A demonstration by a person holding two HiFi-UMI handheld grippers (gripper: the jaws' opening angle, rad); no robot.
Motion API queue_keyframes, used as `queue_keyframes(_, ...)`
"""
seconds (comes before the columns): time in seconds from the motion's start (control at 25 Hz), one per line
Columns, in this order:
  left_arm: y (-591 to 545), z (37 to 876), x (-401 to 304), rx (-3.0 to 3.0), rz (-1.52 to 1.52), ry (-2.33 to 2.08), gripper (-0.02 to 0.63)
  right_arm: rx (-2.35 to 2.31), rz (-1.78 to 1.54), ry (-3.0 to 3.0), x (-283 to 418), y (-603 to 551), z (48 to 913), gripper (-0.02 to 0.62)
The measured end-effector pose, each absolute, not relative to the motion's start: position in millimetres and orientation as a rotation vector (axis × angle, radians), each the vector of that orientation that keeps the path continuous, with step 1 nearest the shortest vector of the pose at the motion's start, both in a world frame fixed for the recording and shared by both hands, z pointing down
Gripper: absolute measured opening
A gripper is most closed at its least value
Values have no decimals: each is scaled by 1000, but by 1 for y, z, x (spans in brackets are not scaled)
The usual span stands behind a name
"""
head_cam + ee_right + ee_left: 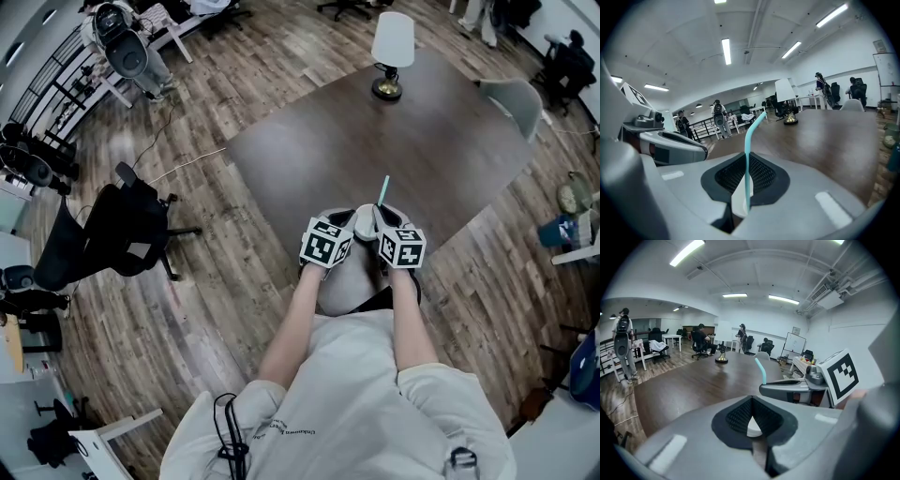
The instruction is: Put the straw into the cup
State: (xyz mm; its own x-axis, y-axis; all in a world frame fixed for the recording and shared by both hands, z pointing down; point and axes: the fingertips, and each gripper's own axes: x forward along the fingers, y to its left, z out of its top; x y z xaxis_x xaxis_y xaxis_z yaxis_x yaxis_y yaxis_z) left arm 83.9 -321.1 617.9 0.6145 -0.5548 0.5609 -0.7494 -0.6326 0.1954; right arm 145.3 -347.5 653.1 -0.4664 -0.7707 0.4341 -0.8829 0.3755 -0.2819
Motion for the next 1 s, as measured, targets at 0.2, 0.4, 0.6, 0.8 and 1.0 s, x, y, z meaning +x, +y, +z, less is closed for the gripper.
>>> queue_keyframes(0.2, -327, 619, 81, 2412, 640, -1043, 0, 1419, 743, -2395, 136, -347, 667, 48)
queue_keyframes(0.4, -335, 613, 78, 2421, 631, -1053, 0, 1392, 771, -2379, 129, -349, 672, 49)
queue_keyframes(0.6, -338, 614, 77, 2423, 645, -1042, 0, 1391, 760, -2369, 129, -353, 670, 49)
queue_keyframes(0.8, -339, 615, 78, 2428, 644, -1029, 0, 1384, 773, -2359, 128, -353, 672, 52)
queue_keyframes(1.0, -334, 619, 79, 2434, 651, -1007, 0, 1373, 780, -2331, 125, -346, 679, 66)
